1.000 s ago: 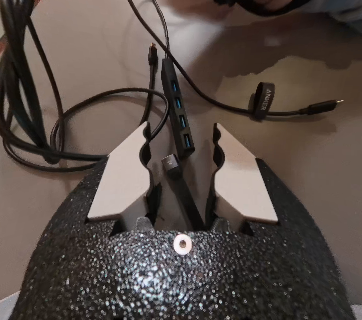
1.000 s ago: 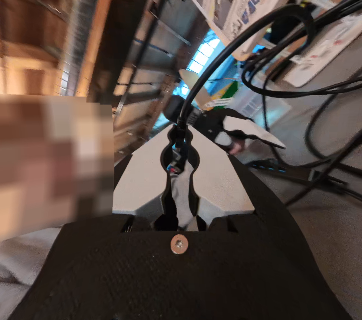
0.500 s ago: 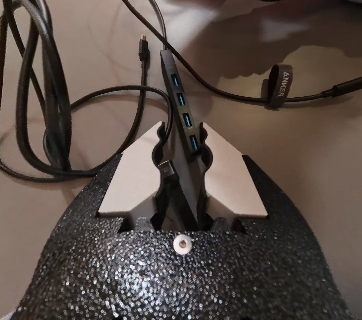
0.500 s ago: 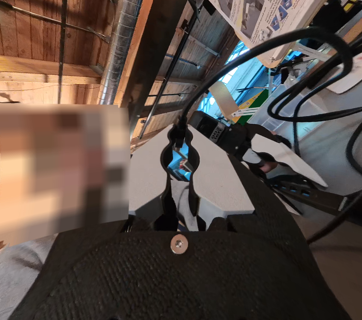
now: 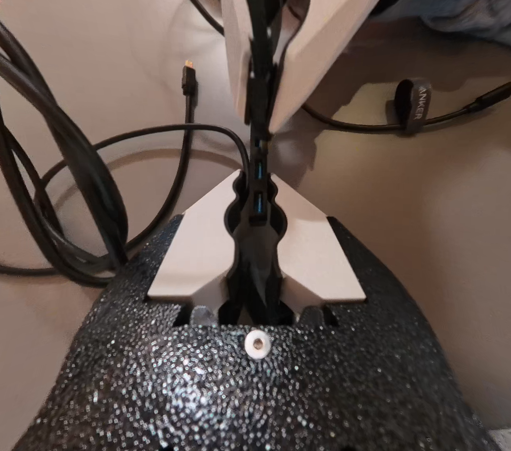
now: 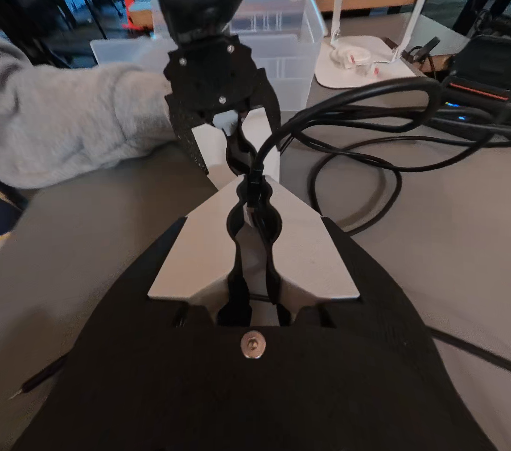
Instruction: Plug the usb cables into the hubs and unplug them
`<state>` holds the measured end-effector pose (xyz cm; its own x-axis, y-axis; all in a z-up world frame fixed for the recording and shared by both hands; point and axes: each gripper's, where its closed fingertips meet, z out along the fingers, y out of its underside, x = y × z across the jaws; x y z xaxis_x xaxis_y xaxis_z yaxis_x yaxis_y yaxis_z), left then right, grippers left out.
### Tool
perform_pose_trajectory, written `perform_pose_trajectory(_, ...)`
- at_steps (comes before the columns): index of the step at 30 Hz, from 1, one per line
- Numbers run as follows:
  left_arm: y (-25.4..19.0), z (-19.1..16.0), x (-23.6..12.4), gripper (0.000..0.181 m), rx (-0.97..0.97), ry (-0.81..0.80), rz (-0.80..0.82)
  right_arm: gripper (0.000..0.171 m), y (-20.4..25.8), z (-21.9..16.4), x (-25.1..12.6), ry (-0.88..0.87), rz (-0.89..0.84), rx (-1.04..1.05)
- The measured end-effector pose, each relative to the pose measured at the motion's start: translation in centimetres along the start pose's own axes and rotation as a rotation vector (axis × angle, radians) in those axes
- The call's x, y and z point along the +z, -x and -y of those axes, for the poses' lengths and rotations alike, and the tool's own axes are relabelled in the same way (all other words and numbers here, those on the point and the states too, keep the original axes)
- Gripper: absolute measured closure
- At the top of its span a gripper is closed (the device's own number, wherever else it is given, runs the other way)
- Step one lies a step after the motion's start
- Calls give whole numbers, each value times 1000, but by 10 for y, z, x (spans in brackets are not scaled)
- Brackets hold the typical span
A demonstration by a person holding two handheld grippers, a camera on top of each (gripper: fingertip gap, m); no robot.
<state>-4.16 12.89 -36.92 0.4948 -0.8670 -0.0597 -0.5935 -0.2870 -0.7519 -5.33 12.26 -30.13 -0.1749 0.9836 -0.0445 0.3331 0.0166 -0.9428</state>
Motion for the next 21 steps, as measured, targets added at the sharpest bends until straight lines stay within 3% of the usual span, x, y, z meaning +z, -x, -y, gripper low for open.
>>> perform_pose_trajectory(1,-2,0,0,168,-6,-8,-17,165,1,-3,3,17,-4,-21)
perform_pose_trajectory(7,-9,1,0,168,-5,-11,-67,165,1,-8,8,64,-40,-110)
perform_pose_trajectory(12,-16,-1,3,167,14,11,-103,165,13,-13,9,94,48,-108)
perform_pose_trajectory(21,-25,-2,4,167,46,39,-135,164,22,-17,11,164,60,-194)
